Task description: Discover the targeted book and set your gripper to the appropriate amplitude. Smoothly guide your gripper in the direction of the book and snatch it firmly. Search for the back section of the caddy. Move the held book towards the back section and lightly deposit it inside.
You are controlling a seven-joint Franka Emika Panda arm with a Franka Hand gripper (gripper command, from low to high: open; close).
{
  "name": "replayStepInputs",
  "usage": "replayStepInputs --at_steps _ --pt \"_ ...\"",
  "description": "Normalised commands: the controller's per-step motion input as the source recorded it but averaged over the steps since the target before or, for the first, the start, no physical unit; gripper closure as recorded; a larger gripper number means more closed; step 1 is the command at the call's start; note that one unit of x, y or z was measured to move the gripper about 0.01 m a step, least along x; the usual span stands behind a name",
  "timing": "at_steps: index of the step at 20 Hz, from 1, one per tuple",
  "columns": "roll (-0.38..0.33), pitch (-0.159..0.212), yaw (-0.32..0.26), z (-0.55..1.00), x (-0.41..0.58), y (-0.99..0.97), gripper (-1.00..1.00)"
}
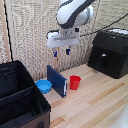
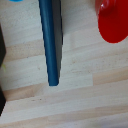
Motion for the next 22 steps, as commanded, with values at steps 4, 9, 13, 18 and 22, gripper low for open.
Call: replayStepInputs --at_steps 4,9,13,18,22 --pt "-0.097 0.016 0.002 -0.24 -0.012 0.67 -1.00" --pt "-0.087 0.026 0.011 -0.28 0.094 0.48 -1.00" --pt "-0.059 0.056 0.068 -0.32 0.341 0.01 -1.00" --pt "-0.016 0.084 0.137 -0.27 0.293 -0.29 -1.00" --pt "0.000 0.052 0.124 -0.24 0.168 -0.26 -1.00"
